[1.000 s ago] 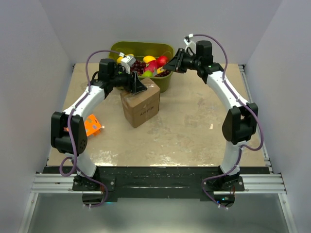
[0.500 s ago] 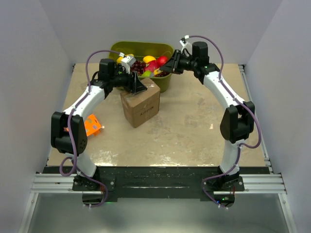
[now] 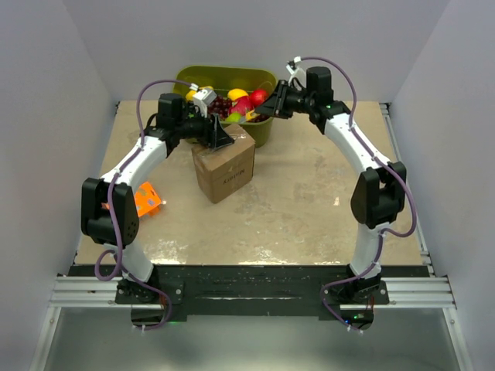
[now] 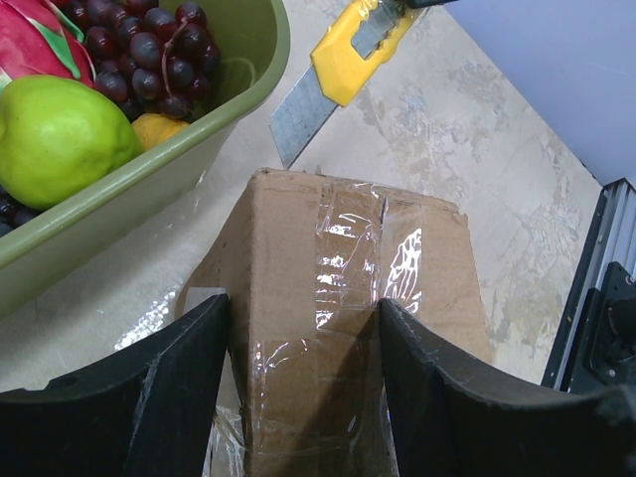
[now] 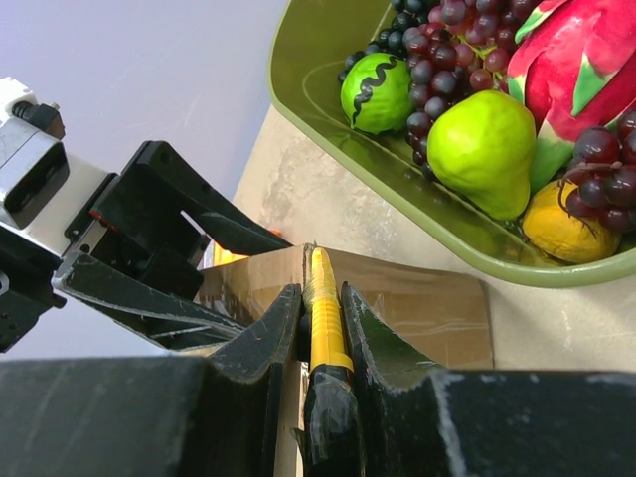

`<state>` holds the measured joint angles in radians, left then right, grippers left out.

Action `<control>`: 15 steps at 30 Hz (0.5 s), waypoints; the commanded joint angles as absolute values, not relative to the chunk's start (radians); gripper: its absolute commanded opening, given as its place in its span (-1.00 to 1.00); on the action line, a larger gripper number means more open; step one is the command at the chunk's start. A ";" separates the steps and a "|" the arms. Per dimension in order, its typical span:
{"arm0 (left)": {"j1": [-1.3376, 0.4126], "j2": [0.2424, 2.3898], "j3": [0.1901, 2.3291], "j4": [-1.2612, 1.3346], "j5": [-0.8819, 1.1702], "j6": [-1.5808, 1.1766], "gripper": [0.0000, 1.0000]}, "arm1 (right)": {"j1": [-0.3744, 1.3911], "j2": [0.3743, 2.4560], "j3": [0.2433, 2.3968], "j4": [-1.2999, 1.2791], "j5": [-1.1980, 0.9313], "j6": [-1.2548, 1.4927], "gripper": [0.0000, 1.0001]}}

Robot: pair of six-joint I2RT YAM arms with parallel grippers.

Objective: Unpack the express box

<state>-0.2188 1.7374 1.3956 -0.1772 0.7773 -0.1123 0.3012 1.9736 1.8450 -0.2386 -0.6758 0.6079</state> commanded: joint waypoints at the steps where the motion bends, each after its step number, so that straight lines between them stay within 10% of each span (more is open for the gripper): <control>1: -0.235 1.786 1.390 -0.252 0.675 -0.055 -1.00 | 0.305 1.904 1.839 -0.290 -0.716 0.571 -1.00; 15: -0.235 1.798 1.401 -0.247 0.614 -0.051 -1.00 | 0.290 1.842 1.781 -0.354 -0.745 0.532 -1.00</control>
<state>-0.2310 1.7409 1.4082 -0.1806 0.7536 -0.1108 0.2897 1.9198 1.8061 -0.2901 -0.6765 0.5587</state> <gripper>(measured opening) 0.637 0.207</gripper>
